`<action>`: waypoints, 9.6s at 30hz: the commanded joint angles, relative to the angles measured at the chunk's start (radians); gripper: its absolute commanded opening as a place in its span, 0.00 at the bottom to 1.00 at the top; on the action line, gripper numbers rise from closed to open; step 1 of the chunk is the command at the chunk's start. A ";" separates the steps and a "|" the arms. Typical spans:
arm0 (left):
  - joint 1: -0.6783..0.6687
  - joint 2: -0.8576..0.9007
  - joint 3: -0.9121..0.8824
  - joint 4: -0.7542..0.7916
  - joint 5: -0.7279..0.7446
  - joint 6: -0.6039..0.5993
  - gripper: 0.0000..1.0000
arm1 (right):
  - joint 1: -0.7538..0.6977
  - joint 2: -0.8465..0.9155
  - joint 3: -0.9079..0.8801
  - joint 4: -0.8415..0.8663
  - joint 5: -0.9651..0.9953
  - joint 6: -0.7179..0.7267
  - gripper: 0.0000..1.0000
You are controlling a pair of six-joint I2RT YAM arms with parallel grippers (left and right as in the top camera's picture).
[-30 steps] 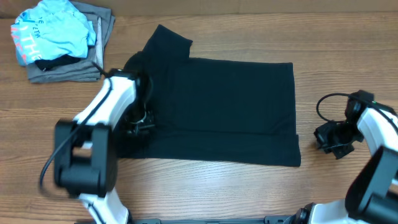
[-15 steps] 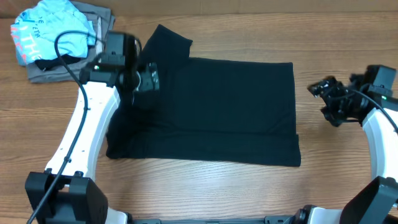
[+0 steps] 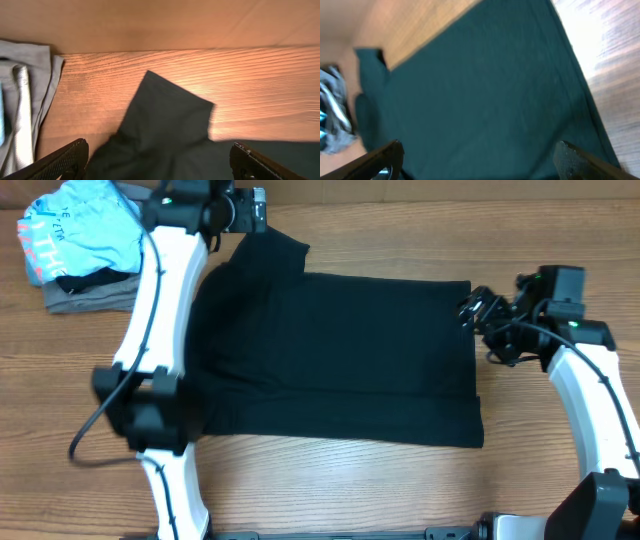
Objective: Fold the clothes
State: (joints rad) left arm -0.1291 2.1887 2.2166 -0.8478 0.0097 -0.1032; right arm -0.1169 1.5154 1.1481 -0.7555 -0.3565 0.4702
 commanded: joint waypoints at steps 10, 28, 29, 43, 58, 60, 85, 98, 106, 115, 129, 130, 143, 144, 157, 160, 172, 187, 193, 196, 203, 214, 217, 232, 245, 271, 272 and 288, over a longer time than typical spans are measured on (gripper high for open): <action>0.006 0.283 0.039 0.162 -0.069 0.132 0.91 | 0.084 -0.008 0.023 -0.071 0.132 -0.007 1.00; 0.017 0.441 0.039 0.381 -0.098 0.178 1.00 | 0.084 0.008 0.003 -0.094 0.181 -0.007 1.00; 0.018 0.444 0.038 0.383 -0.099 0.178 1.00 | 0.084 0.010 0.003 -0.091 0.182 -0.007 1.00; 0.024 0.457 0.038 0.400 -0.085 0.158 0.94 | 0.084 0.037 0.003 -0.035 0.225 -0.007 1.00; 0.039 0.508 0.037 0.404 -0.065 0.098 0.93 | 0.084 0.037 0.003 -0.037 0.252 -0.015 1.00; 0.040 0.508 0.037 0.404 -0.065 0.095 0.80 | 0.084 0.037 0.003 -0.026 0.253 -0.015 1.00; 0.034 0.509 0.037 0.368 -0.061 0.095 0.17 | 0.082 0.352 0.318 0.324 0.382 -0.119 0.84; 0.030 0.509 0.037 0.348 -0.061 0.096 0.25 | 0.082 0.677 0.534 0.207 0.446 -0.134 0.74; 0.030 0.509 0.037 0.343 -0.061 0.096 0.25 | 0.082 0.745 0.534 0.207 0.445 -0.135 0.68; 0.029 0.509 0.037 0.335 -0.060 0.095 0.27 | 0.082 0.764 0.534 0.212 0.446 -0.161 0.54; 0.030 0.509 0.037 0.321 -0.061 0.096 0.04 | 0.081 0.772 0.534 0.196 0.515 -0.165 0.04; 0.030 0.509 0.037 0.322 -0.061 0.096 0.04 | 0.081 0.772 0.535 0.192 0.514 -0.165 0.04; 0.029 0.371 0.040 0.253 -0.061 0.096 0.04 | 0.063 0.736 0.588 0.079 0.513 -0.101 0.04; 0.029 0.358 0.040 0.237 -0.061 0.097 0.04 | 0.061 0.725 0.598 0.062 0.513 -0.079 0.04; 0.027 0.171 0.040 0.015 -0.061 0.103 0.04 | 0.061 0.612 0.617 -0.112 0.513 -0.023 0.04; 0.028 0.121 0.040 -0.055 -0.062 0.105 0.04 | 0.061 0.611 0.617 -0.159 0.513 0.032 0.04; 0.035 0.074 0.040 -0.389 -0.061 0.098 0.04 | 0.061 0.563 0.617 -0.335 0.497 0.138 0.04; 0.040 0.074 0.040 -0.645 -0.065 0.065 0.04 | 0.071 0.413 0.594 -0.593 0.480 0.136 0.04; 0.051 0.074 0.040 -0.750 -0.098 0.018 0.04 | 0.072 0.411 0.542 -0.622 0.432 0.129 0.04; 0.064 0.074 0.040 -0.789 -0.103 0.009 0.04 | 0.072 0.406 0.528 -0.651 0.430 0.129 0.04; 0.085 0.074 0.037 -0.842 -0.103 -0.006 0.04 | 0.102 0.345 0.449 -0.668 0.430 0.129 0.04; 0.084 0.073 -0.127 -0.842 -0.104 -0.010 0.04 | 0.156 0.338 0.374 -0.631 0.434 0.133 0.04; 0.084 0.074 -0.193 -0.843 -0.122 -0.029 0.04 | 0.156 0.338 0.370 -0.638 0.452 0.133 0.04; 0.133 0.074 -0.372 -0.790 -0.227 -0.101 0.04 | 0.099 0.338 0.328 -0.645 0.553 0.189 0.04; 0.181 0.074 -0.394 -0.797 -0.207 -0.103 0.04 | 0.122 0.338 0.277 -0.664 0.531 0.178 0.04; 0.144 0.010 -0.264 -0.837 -0.146 -0.099 0.66 | 0.122 0.338 0.318 -0.584 0.187 -0.191 0.93; 0.131 -0.008 -0.256 -0.837 -0.146 -0.099 0.65 | 0.122 0.338 0.317 -0.584 0.177 -0.190 0.91; -0.042 -0.089 -0.299 -0.712 -0.100 -0.077 0.04 | 0.124 0.338 0.199 -0.492 0.132 -0.187 0.21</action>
State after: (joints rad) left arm -0.1818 2.0705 1.9419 -1.5581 -0.1226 -0.1875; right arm 0.0071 1.8877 1.3808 -1.2636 -0.1928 0.2905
